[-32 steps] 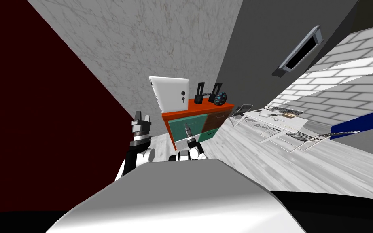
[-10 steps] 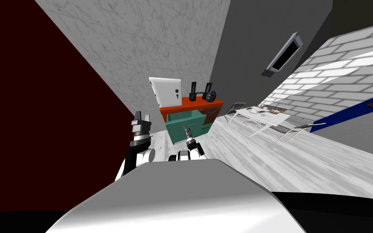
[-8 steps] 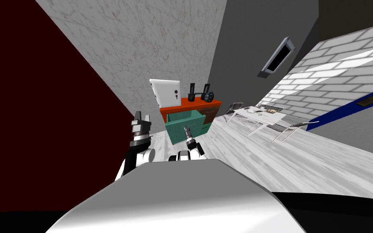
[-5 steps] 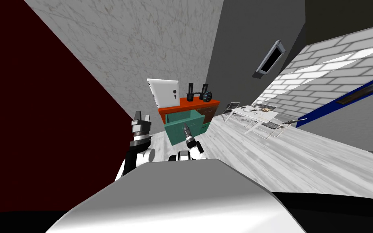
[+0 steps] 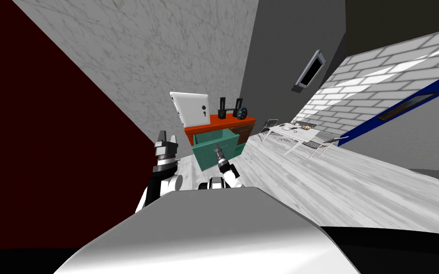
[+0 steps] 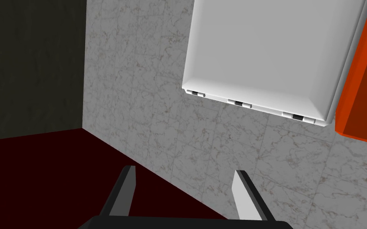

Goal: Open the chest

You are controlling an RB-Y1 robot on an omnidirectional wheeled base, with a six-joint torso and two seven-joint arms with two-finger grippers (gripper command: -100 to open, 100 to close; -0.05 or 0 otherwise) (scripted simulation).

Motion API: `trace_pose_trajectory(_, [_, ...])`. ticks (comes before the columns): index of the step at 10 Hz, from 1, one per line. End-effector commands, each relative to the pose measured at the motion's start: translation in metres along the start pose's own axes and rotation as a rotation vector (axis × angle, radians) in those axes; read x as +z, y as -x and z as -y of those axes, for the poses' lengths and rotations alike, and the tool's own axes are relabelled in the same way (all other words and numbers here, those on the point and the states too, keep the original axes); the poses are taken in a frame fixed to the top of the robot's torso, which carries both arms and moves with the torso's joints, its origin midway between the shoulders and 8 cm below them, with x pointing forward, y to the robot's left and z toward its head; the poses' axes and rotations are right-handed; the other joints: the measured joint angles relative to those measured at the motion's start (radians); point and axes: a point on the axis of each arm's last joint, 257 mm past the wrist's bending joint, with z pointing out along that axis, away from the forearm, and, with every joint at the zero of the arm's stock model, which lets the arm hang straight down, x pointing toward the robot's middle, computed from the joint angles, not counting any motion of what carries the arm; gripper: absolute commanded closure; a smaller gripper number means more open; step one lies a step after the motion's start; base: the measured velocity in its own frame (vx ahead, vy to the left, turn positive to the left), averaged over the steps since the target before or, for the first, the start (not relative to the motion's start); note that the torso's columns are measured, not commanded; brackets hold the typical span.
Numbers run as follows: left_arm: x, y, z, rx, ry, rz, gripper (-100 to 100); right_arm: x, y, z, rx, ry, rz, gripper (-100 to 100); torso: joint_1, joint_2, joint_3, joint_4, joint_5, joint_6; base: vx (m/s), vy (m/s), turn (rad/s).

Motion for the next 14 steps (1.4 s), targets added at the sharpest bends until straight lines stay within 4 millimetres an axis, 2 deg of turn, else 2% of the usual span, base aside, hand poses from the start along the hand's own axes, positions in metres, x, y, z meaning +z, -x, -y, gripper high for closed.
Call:
trace_pose_trajectory(1, [0.0, 0.0, 0.0, 0.0, 0.0, 0.0, 0, 0.004, 0.004, 0.006, 0.0, -0.001, 0.022, -100, 0.0, 0.0, 0.0, 0.0, 0.0, 0.0, -0.008, 0.016, -0.054])
trace_pose_trajectory(7, [0.0, 0.0, 0.0, 0.0, 0.0, 0.0, 0, 0.015, 0.017, 0.035, 0.009, -0.036, 0.095, -100, 0.0, 0.0, 0.0, 0.0, 0.0, 0.0, -0.01, 0.018, -0.098])
trace_pose_trajectory(9, [0.0, 0.0, 0.0, 0.0, 0.0, 0.0, 0, 0.014, 0.017, 0.03, 0.009, -0.026, 0.093, -100, -0.001, 0.002, 0.001, 0.003, 0.0, 0.0, -0.004, 0.011, -0.033])
trace_pose_trajectory(10, [0.0, 0.0, 0.0, 0.0, 0.0, 0.0, 0, 0.014, 0.017, 0.03, 0.008, -0.026, 0.094, 0, -0.001, 0.002, 0.001, 0.002, 0.0, 0.0, 0.0, 0.0, 0.0])
trace_pose_trajectory(14, [0.0, 0.0, 0.0, 0.0, 0.0, 0.0, 0, 0.013, 0.016, 0.027, 0.007, -0.022, 0.093, 0, 0.0, 0.0, 0.0, 0.0, 0.0, 0.0, 0.0, 0.0, 0.0])
